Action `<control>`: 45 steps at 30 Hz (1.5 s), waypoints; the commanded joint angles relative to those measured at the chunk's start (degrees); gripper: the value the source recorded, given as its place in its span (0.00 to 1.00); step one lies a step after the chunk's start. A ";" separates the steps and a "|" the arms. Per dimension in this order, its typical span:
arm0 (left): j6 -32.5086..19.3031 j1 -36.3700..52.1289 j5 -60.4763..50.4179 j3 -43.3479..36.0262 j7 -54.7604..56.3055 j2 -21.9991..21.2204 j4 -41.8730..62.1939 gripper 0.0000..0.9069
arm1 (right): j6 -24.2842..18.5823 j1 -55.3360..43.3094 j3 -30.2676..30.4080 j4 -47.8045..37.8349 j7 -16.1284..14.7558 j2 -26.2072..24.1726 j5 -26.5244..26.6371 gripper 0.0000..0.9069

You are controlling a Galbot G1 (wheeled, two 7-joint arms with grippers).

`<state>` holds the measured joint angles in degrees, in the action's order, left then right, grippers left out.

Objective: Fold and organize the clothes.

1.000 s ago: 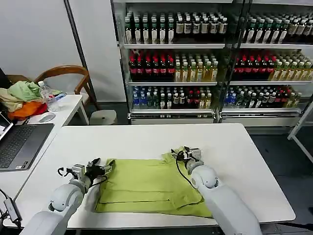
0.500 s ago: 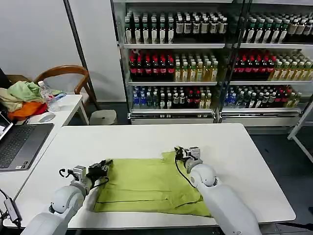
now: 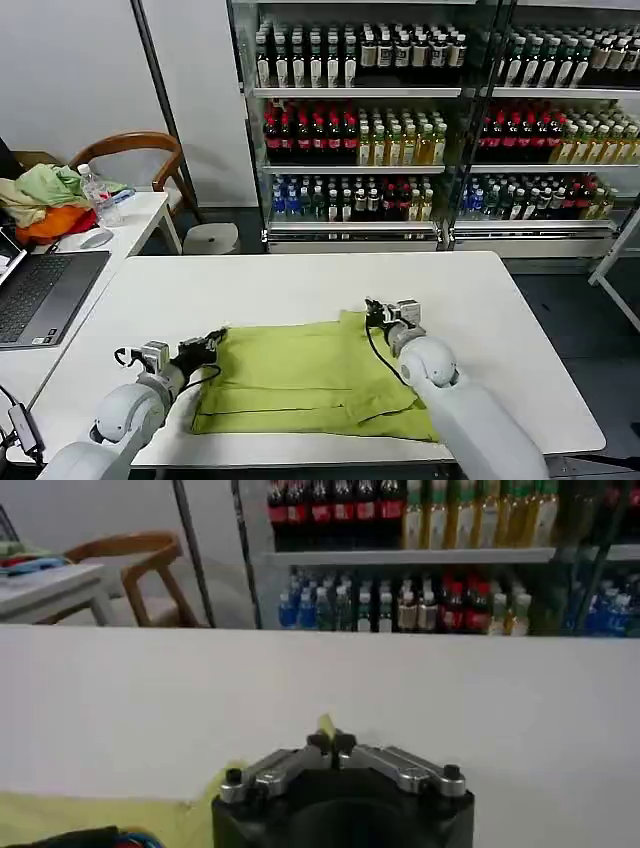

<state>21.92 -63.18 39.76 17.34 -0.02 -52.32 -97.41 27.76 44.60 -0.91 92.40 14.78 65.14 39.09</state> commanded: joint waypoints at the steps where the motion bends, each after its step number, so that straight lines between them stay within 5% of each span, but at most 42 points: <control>1: -2.05 -6.93 0.80 4.34 -0.04 0.29 -7.54 0.06 | 0.16 8.82 -3.91 12.64 0.49 -4.21 0.23 0.00; 24: -3.27 -22.08 -0.60 11.46 -0.24 -0.32 -15.05 0.06 | -1.16 23.67 -6.29 25.97 4.98 -8.56 -3.46 0.00; 45: -3.16 -23.36 -1.27 11.70 -0.34 0.27 -15.49 0.06 | 1.14 29.13 -7.26 30.01 7.97 -7.93 -4.41 0.00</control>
<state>18.74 -85.64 38.59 28.52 -0.39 -52.20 -112.94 28.37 71.53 -8.03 120.14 21.46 56.96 35.36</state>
